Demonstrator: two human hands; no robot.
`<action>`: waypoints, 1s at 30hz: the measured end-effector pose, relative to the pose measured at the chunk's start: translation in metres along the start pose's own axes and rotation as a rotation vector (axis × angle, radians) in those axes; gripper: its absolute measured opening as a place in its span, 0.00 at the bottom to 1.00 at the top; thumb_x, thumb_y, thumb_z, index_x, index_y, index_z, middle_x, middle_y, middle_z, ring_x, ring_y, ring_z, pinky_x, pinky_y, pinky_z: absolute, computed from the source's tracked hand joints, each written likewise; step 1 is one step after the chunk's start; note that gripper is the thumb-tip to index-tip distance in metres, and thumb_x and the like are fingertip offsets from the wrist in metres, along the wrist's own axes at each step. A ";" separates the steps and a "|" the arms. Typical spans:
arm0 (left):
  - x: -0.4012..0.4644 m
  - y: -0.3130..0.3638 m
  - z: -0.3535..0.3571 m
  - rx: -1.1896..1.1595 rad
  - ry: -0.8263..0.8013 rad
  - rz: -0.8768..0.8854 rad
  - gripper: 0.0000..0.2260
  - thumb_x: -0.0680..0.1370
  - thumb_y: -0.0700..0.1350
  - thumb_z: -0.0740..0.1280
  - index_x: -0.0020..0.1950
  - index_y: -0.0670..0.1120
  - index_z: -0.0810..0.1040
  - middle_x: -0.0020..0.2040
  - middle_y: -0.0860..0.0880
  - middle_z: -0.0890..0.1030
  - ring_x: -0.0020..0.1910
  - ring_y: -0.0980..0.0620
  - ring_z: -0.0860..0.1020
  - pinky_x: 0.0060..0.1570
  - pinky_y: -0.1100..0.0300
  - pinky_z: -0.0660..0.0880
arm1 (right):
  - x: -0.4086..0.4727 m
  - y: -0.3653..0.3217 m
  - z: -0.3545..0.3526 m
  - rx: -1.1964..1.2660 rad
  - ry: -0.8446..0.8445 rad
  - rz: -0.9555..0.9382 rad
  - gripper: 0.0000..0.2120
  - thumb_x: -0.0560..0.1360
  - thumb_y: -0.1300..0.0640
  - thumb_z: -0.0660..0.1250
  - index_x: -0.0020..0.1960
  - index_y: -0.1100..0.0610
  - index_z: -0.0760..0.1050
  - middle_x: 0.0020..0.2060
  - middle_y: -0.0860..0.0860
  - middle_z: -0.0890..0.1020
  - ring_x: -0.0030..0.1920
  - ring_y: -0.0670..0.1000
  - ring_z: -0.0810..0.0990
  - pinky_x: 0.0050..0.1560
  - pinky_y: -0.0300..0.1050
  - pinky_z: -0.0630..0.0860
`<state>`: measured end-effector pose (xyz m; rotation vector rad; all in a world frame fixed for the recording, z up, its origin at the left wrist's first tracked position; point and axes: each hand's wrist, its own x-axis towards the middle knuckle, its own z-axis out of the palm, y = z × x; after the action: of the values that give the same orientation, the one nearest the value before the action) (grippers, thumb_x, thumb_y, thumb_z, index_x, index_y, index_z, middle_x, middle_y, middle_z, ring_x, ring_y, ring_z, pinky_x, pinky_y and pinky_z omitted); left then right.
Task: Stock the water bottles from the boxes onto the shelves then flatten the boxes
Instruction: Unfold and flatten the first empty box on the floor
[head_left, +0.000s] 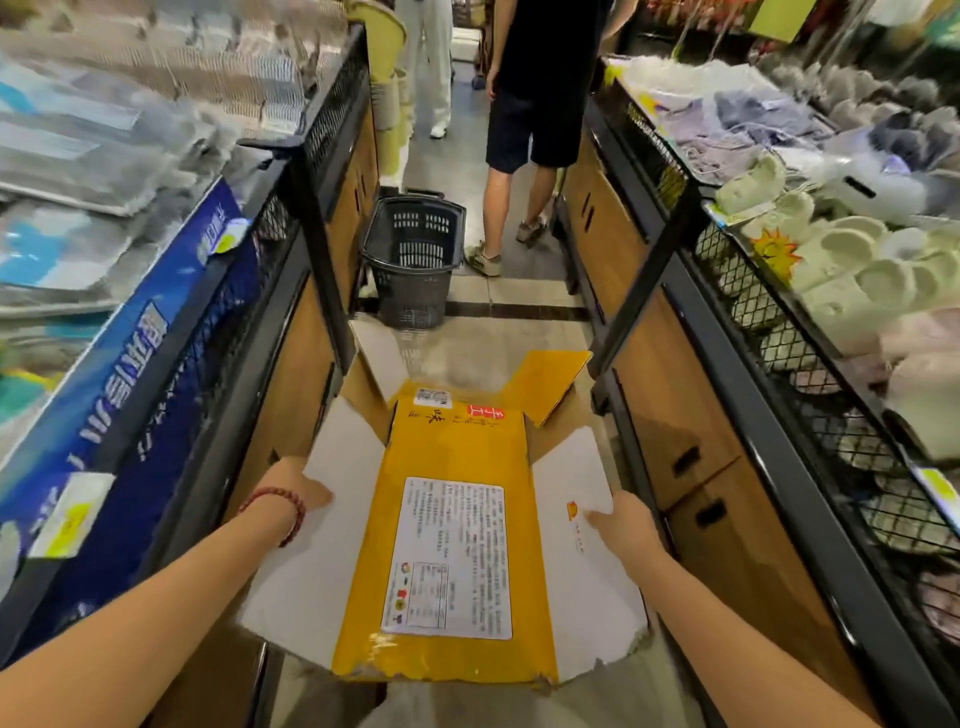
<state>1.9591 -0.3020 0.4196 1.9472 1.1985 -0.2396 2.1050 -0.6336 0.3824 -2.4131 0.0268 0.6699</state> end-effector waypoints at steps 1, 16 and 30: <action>0.012 0.006 -0.005 0.003 -0.004 0.000 0.18 0.74 0.37 0.70 0.62 0.33 0.73 0.58 0.36 0.77 0.57 0.38 0.74 0.55 0.50 0.71 | 0.009 -0.009 0.002 -0.015 0.003 0.003 0.05 0.78 0.58 0.63 0.49 0.59 0.75 0.40 0.53 0.78 0.41 0.53 0.77 0.35 0.39 0.70; 0.150 0.083 -0.023 0.017 -0.023 -0.029 0.17 0.74 0.37 0.70 0.60 0.33 0.74 0.57 0.36 0.78 0.57 0.37 0.75 0.53 0.52 0.71 | 0.141 -0.097 0.004 0.017 -0.030 0.078 0.09 0.79 0.58 0.63 0.55 0.61 0.74 0.50 0.57 0.79 0.48 0.55 0.77 0.45 0.46 0.75; 0.288 0.164 0.016 -0.002 -0.031 -0.183 0.16 0.73 0.36 0.70 0.59 0.32 0.75 0.57 0.35 0.78 0.57 0.37 0.75 0.53 0.53 0.69 | 0.315 -0.149 -0.015 0.012 -0.131 0.050 0.03 0.79 0.59 0.61 0.48 0.57 0.73 0.44 0.54 0.77 0.45 0.53 0.75 0.41 0.43 0.71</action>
<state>2.2485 -0.1593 0.3440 1.8273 1.3568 -0.3619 2.4124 -0.4778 0.3286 -2.3591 0.0374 0.8472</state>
